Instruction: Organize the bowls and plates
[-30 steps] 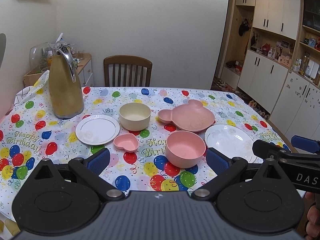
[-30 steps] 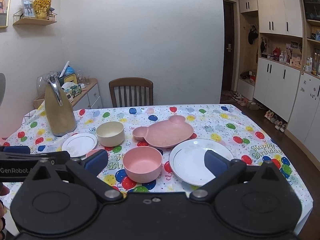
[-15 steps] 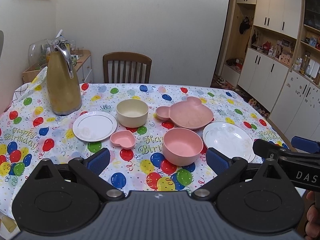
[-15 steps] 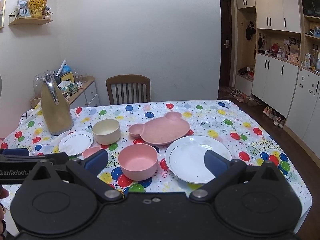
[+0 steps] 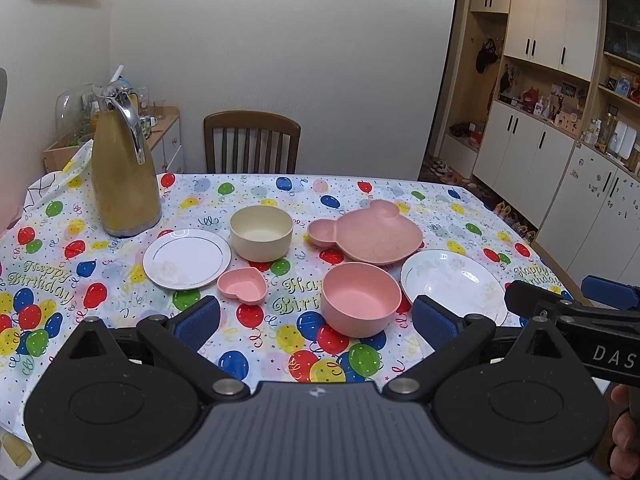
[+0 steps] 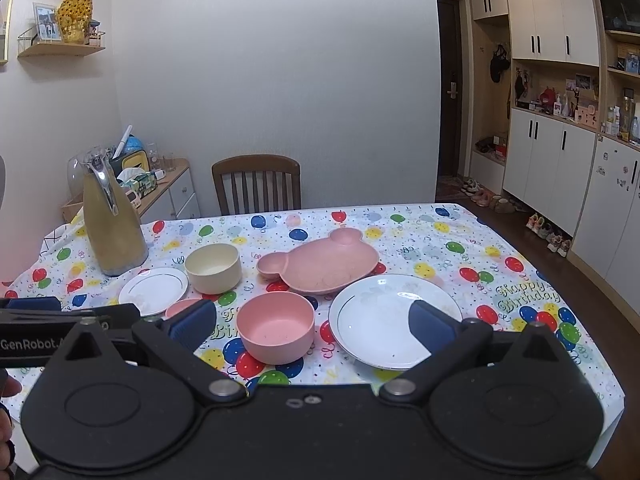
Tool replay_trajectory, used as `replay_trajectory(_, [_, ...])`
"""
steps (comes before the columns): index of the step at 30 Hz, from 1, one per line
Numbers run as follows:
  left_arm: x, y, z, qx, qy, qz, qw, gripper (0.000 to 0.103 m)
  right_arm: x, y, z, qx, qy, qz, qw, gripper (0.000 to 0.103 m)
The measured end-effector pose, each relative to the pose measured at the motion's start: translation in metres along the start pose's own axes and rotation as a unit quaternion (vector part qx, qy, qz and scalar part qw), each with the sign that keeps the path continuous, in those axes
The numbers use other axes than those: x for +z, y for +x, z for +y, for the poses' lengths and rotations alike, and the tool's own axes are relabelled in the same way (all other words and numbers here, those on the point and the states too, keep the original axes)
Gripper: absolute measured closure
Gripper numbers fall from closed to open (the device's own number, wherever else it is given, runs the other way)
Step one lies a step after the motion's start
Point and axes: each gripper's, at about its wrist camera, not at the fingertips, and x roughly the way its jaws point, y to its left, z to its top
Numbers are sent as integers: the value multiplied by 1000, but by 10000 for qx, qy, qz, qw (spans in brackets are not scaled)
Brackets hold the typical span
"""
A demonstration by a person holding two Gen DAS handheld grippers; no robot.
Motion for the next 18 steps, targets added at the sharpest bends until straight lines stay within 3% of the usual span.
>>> replay_trajectory(18, [2, 6, -5, -2, -17, 18, 10000, 0, 1, 2, -2, 21, 25, 32, 10000, 0])
